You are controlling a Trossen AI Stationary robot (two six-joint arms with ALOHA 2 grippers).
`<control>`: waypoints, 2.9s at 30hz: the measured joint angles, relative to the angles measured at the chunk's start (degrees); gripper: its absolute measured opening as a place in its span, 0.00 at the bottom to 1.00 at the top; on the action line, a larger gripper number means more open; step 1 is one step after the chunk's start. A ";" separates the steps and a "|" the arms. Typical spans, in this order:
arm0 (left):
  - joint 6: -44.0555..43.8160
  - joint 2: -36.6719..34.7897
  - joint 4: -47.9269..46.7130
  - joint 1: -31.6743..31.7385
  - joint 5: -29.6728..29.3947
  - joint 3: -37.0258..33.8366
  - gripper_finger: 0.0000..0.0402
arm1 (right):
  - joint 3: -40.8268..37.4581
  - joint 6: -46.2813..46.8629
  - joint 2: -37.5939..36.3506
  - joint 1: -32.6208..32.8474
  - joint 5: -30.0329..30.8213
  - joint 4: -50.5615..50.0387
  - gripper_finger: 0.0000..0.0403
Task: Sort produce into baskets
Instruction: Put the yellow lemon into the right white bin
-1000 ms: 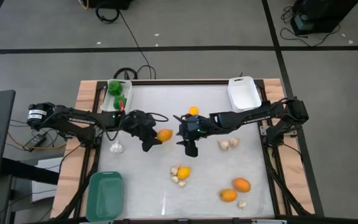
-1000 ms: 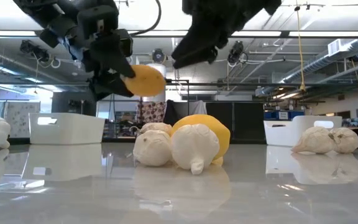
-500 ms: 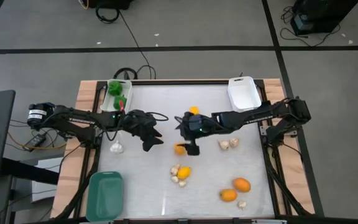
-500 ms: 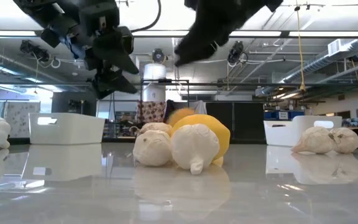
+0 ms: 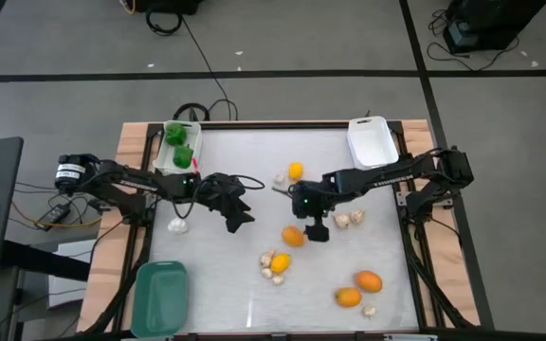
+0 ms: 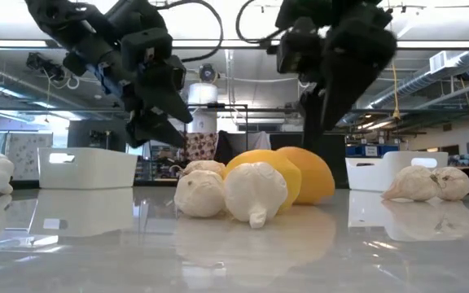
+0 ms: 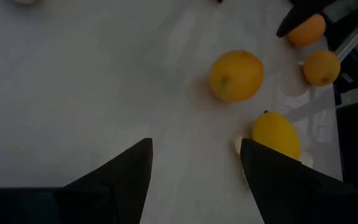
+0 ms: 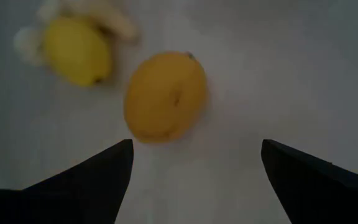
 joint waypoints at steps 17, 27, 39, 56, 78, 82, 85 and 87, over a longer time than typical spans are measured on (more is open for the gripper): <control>-5.82 6.23 3.83 -1.17 -1.93 0.00 0.63 | -0.04 9.45 0.09 -4.10 16.63 13.23 0.92; -14.22 6.29 2.93 -1.31 -4.96 0.00 0.63 | -0.04 29.91 0.13 -25.38 11.84 13.37 0.91; -13.53 6.29 3.03 -1.37 -6.10 0.00 0.63 | 0.57 37.07 6.61 -26.53 6.75 10.76 0.91; -13.19 6.29 1.09 -1.37 -6.04 0.00 0.63 | 1.06 42.46 14.64 -26.75 5.43 14.66 0.79; -11.91 6.27 -1.38 -1.37 -5.29 0.00 0.63 | 0.75 28.76 -10.10 -41.34 9.47 -4.74 0.57; -12.06 6.27 -1.37 -1.37 -5.29 0.00 0.63 | 0.75 25.14 -13.29 -47.41 10.57 -12.04 0.57; -12.08 6.27 -1.38 -1.37 -5.29 0.00 0.63 | 0.75 23.58 -14.24 -51.09 10.71 -15.63 0.57; -12.08 6.27 -1.38 -1.37 -5.29 0.00 0.63 | 0.75 23.16 -14.26 -53.03 12.09 -17.87 0.57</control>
